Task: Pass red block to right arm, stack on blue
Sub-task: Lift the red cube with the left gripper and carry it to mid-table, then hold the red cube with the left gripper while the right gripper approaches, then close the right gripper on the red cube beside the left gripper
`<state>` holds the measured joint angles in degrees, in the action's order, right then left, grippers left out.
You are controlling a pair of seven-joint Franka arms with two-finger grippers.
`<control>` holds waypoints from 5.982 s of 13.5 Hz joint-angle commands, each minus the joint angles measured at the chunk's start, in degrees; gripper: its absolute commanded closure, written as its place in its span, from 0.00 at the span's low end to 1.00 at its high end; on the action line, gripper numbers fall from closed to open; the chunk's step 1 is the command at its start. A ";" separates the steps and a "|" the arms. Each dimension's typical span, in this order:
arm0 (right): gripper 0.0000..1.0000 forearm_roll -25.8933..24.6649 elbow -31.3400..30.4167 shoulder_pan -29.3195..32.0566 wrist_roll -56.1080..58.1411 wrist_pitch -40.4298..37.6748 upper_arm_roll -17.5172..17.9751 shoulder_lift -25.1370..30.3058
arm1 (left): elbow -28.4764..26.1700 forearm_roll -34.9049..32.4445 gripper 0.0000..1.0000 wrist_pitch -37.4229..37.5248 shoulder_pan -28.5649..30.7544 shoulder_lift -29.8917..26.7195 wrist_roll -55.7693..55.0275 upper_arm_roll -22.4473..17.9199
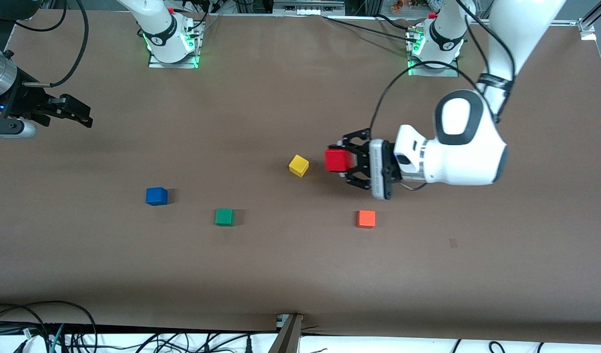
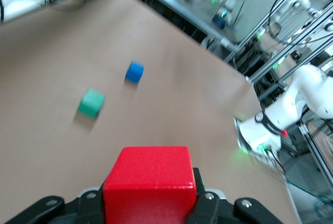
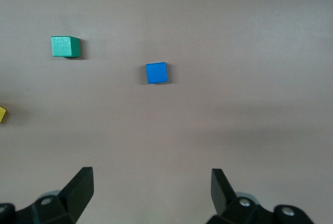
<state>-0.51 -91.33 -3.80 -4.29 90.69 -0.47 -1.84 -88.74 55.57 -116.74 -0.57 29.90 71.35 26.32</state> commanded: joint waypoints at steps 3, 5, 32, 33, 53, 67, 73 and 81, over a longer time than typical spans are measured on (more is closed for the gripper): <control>0.00 0.25 0.98 0.28 -0.28 -0.34 0.38 -0.27 | -1.77 15.40 1.00 -7.88 -3.38 1.39 27.28 -0.04; 0.00 0.25 0.98 0.28 -0.28 -0.34 0.38 -0.27 | -4.68 25.42 1.00 -8.41 -5.14 1.48 36.44 0.05; 0.00 49.68 3.88 1.43 9.21 -1.14 -1.91 -18.19 | -4.16 36.90 1.00 -12.54 -8.22 5.00 56.26 0.14; 0.00 54.43 3.88 1.25 9.56 -0.78 -1.82 -19.86 | -4.16 36.90 1.00 -12.54 -8.22 5.00 56.26 0.14; 0.00 96.13 -6.83 -17.82 38.04 23.13 -1.38 -27.18 | -4.25 36.90 1.00 -12.63 -8.22 5.08 56.26 0.05; 0.00 100.97 -14.66 -17.82 40.23 22.33 1.43 -21.54 | -4.25 36.89 1.00 -12.54 -8.22 5.09 56.26 0.05; 0.03 100.97 -15.63 -18.00 41.90 23.91 2.40 -21.63 | -4.25 36.81 1.00 -12.54 -8.22 5.17 56.26 0.05; 0.39 102.55 -15.63 -17.91 42.61 25.24 3.72 -21.54 | -4.25 36.90 1.00 -12.54 -8.22 5.08 56.26 0.05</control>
<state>100.23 -104.96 -21.87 36.72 115.19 2.82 -25.22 -93.22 90.47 -128.97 -8.51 35.12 125.79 26.36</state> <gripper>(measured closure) 0.344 0.441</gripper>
